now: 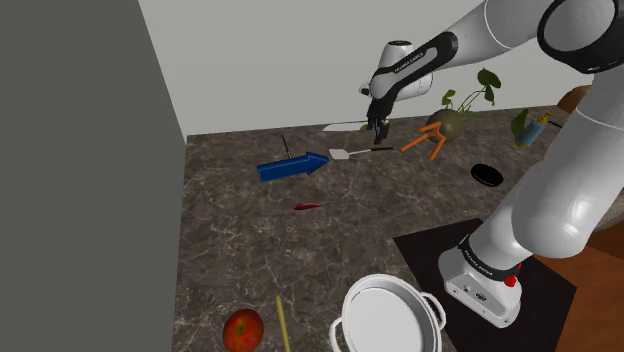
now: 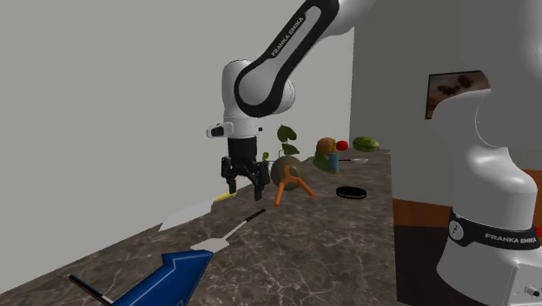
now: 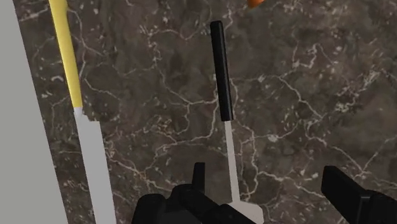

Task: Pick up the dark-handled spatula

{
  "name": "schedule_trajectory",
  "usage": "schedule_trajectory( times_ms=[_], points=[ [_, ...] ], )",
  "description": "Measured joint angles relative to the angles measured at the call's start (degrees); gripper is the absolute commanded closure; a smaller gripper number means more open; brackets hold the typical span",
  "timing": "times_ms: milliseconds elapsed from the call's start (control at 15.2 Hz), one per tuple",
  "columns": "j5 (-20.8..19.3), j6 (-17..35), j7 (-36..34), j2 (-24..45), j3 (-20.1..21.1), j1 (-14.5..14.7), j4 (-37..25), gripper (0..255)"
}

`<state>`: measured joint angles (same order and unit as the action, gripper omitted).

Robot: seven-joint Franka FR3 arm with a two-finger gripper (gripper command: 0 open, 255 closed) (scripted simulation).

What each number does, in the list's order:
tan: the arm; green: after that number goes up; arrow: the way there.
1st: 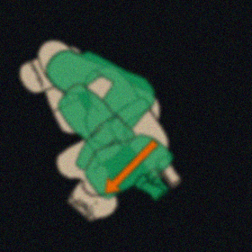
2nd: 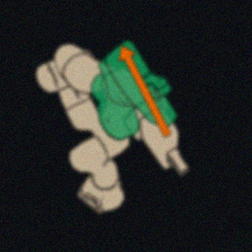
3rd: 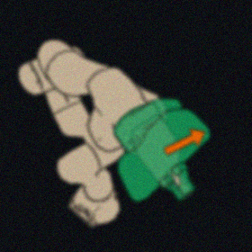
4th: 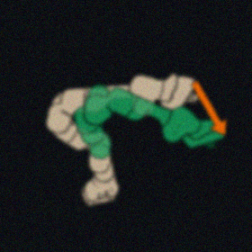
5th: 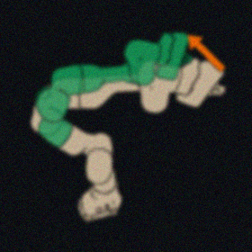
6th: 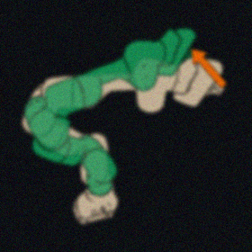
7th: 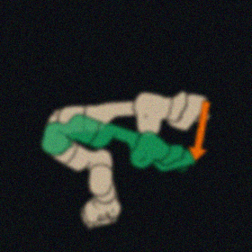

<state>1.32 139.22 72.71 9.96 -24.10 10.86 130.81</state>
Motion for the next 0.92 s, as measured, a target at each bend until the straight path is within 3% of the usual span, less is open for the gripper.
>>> schedule_trajectory(
  times_ms=[264,726,792,924],
  points=[
    [2.71,3.61,7.81,6.61,2.12,-1.5,-2.54,0],
    [5.34,7.97,9.76,11.67,3.89,-2.6,-2.96,0],
    [5.46,8.2,9.87,11.89,3.97,-2.69,-2.95,255],
    [5.57,8.38,9.96,12.08,4.03,-2.77,-2.98,255]
  ],
)
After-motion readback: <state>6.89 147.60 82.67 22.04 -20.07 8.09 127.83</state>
